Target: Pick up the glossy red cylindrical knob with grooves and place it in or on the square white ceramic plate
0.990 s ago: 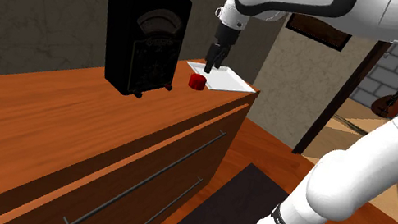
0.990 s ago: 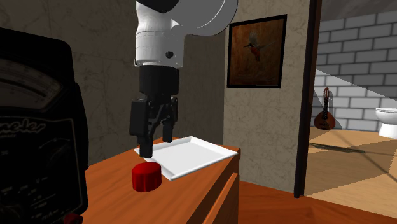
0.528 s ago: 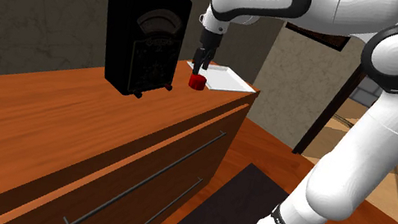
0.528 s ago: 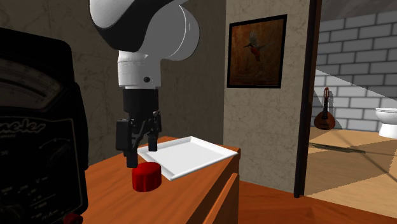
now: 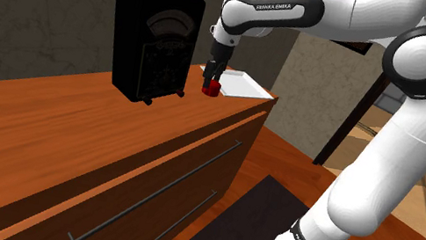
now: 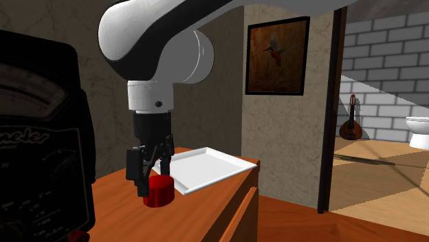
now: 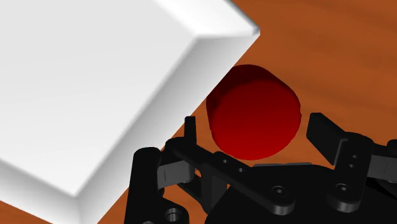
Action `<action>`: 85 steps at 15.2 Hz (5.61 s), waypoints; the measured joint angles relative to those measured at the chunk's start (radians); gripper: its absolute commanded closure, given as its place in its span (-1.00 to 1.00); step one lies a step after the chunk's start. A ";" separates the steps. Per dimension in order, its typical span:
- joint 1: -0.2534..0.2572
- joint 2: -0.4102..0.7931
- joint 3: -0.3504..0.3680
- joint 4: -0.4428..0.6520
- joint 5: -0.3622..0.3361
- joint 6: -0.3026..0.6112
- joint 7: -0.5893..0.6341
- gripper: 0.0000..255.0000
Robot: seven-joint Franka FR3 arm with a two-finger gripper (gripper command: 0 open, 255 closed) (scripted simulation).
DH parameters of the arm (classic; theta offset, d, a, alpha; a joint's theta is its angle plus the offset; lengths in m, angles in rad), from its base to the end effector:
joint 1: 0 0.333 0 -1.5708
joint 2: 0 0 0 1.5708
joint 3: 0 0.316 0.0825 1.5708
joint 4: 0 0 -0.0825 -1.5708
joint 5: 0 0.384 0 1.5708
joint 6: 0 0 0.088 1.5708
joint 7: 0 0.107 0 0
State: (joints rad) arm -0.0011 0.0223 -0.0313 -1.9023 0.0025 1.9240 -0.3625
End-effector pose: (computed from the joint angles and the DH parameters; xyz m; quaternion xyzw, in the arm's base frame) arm 0.5660 -0.0181 0.4844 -0.9865 -0.1639 0.0001 0.0009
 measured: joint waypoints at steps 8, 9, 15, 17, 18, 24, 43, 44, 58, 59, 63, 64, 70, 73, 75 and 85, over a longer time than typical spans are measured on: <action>0.000 -0.001 0.000 0.001 0.000 0.003 0.000 1.00; 0.000 0.000 0.000 0.001 0.000 0.003 0.000 1.00; 0.000 -0.001 0.000 0.002 0.000 0.003 0.000 1.00; 0.000 -0.002 0.000 0.013 0.000 -0.012 0.000 1.00; 0.001 -0.002 0.000 0.025 0.000 -0.025 0.001 1.00; 0.000 -0.012 -0.001 0.090 0.000 -0.101 -0.001 1.00; -0.114 0.085 -0.101 0.358 0.013 -0.273 -0.214 1.00; -0.124 0.098 -0.108 0.375 0.016 -0.278 -0.230 1.00; -0.174 0.150 -0.143 0.305 0.029 -0.158 -0.320 1.00; -0.175 0.156 -0.143 0.301 0.031 -0.148 -0.321 1.00; -0.172 0.151 -0.142 0.247 0.030 -0.099 -0.319 1.00; -0.172 0.152 -0.142 0.245 0.030 -0.097 -0.319 1.00; -0.172 0.152 -0.142 0.243 0.030 -0.094 -0.319 -1.00; -0.172 0.152 -0.142 0.243 0.030 -0.094 -0.319 -1.00; -0.172 0.152 -0.142 0.243 0.030 -0.094 -0.319 -1.00; -0.175 0.155 -0.143 0.374 0.030 -0.222 -0.319 -1.00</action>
State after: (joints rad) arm -0.1756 0.1772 -0.1747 -1.5281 0.0326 1.7021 -0.6812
